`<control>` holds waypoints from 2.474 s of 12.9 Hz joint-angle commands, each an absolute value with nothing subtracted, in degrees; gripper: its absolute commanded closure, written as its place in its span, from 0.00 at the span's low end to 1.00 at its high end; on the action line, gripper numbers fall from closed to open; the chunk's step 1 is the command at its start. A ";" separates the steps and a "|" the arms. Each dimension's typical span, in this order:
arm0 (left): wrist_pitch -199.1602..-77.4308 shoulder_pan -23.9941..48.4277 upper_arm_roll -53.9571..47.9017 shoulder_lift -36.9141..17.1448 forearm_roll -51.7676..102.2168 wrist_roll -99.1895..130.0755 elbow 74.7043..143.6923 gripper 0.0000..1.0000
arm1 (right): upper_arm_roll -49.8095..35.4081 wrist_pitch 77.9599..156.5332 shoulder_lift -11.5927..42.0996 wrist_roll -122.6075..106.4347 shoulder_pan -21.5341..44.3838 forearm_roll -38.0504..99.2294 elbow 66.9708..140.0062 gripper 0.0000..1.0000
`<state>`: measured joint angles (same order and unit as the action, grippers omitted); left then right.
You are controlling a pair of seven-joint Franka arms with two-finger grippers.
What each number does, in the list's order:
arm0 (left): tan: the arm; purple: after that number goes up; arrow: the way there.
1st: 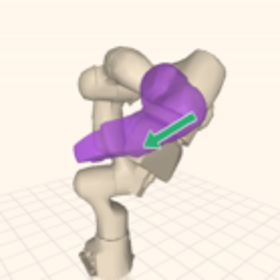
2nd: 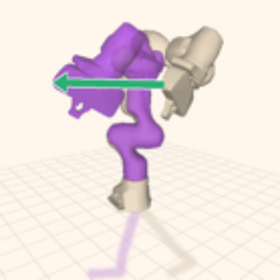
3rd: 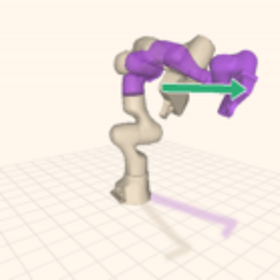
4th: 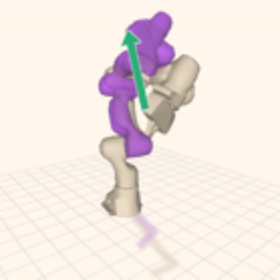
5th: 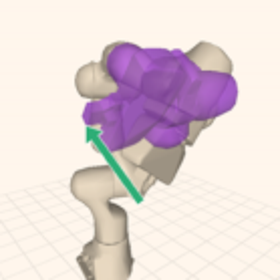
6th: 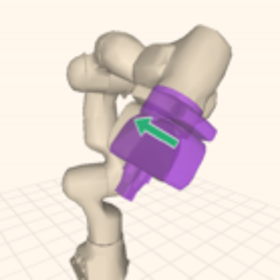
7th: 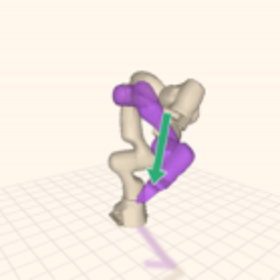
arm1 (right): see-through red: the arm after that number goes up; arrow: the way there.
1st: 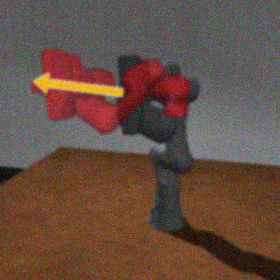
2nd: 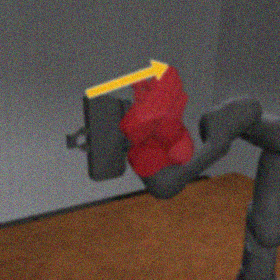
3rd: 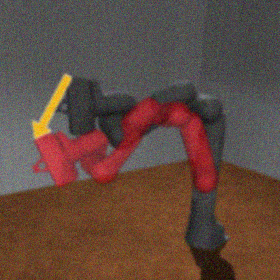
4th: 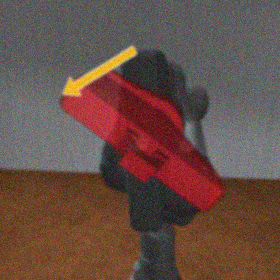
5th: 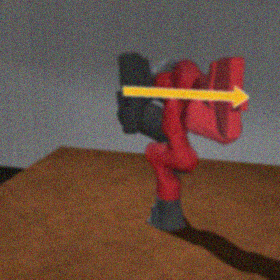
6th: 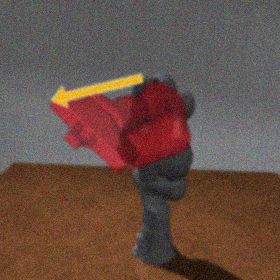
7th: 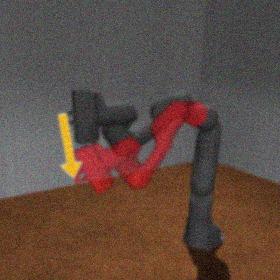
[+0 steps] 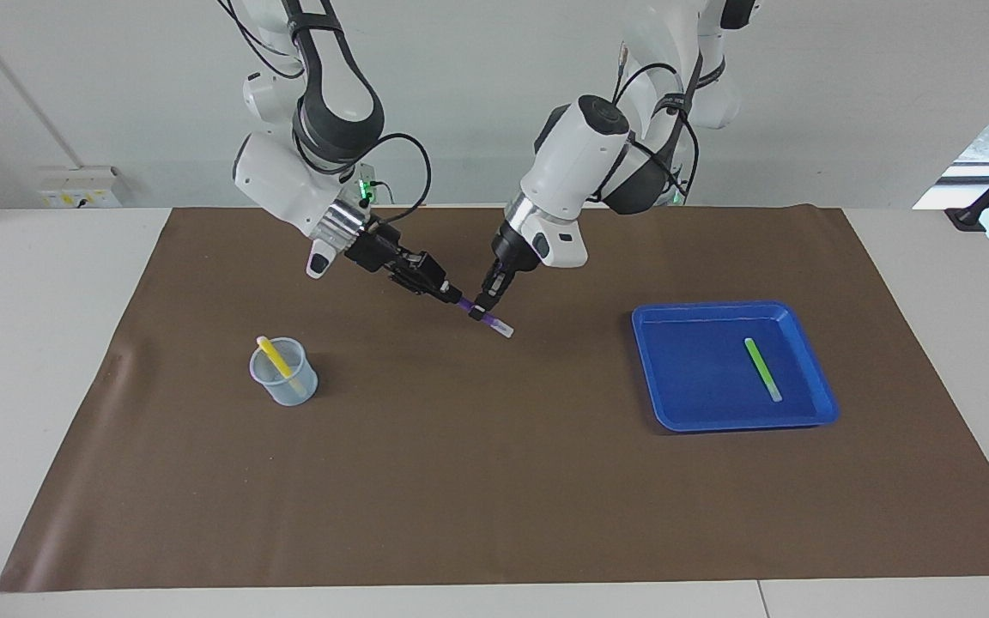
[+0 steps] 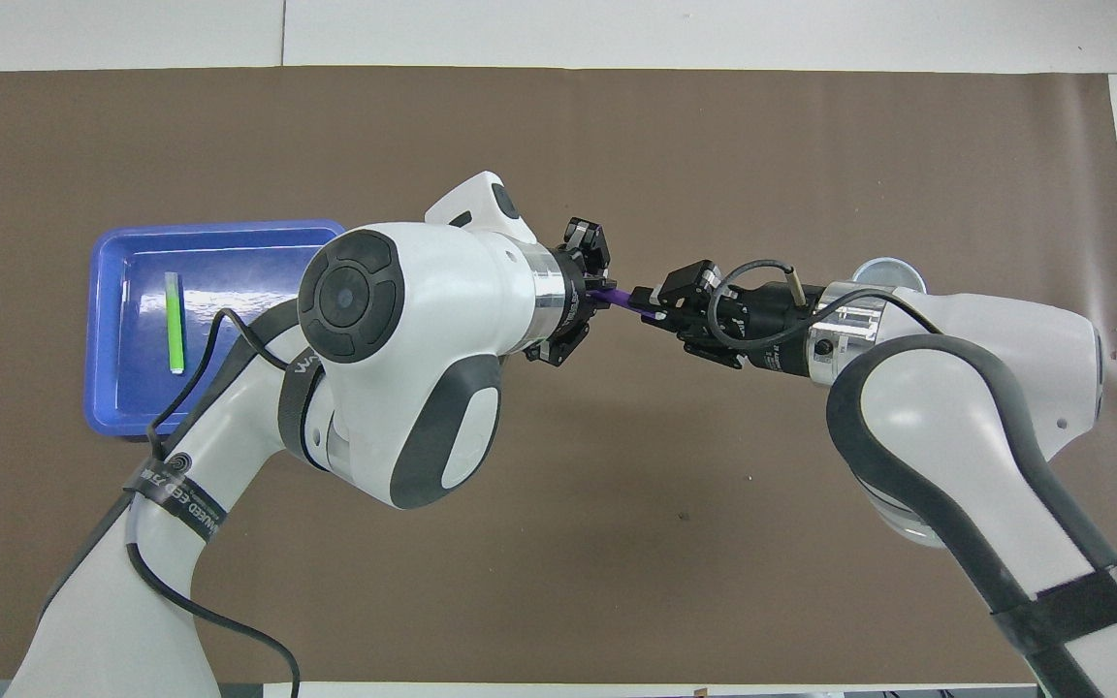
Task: Transfer and insert pens with both arms
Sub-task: 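Grasp the purple pen with the right gripper while the left gripper releases, then insert the purple pen into the white cup with the right gripper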
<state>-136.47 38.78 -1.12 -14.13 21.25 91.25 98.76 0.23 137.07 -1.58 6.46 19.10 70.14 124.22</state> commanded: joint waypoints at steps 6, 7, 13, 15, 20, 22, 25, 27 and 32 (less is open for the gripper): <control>-135.88 38.76 -0.35 -13.97 18.81 82.99 99.49 0.00 | -0.26 135.97 -1.93 5.01 18.46 71.63 123.31 1.00; -135.53 37.28 -0.35 -13.97 18.72 81.32 99.49 0.00 | -0.26 135.18 -1.85 5.01 17.85 71.11 123.14 1.00; -126.39 26.65 -0.35 -13.10 18.72 52.61 100.45 0.00 | -0.09 113.52 -0.54 2.02 5.56 45.42 113.33 1.00; -126.39 22.96 -0.35 -12.40 18.72 42.94 102.20 0.00 | -0.09 102.54 1.57 -1.30 1.08 33.20 105.16 1.00; -127.00 12.94 -0.26 -8.88 18.63 14.37 111.08 0.00 | -0.44 100.25 4.22 -19.84 -0.36 0.59 99.30 1.00; -127.26 9.95 -0.26 -8.88 14.18 8.20 112.23 0.00 | -0.35 104.22 4.04 -20.04 0.35 -2.11 102.38 1.00; -128.14 5.47 -0.35 -9.75 9.41 0.12 112.76 0.00 | -0.35 107.75 4.22 -20.04 0.00 -2.11 105.81 1.00; -128.76 2.04 -0.26 -11.07 9.14 -6.55 112.76 0.00 | -0.35 112.65 3.96 -19.95 -0.53 -2.11 110.11 1.00; -134.11 -2.28 -0.18 -12.04 8.96 -13.09 117.50 0.00 | -0.35 111.82 4.39 -20.04 -0.97 -1.06 108.56 0.00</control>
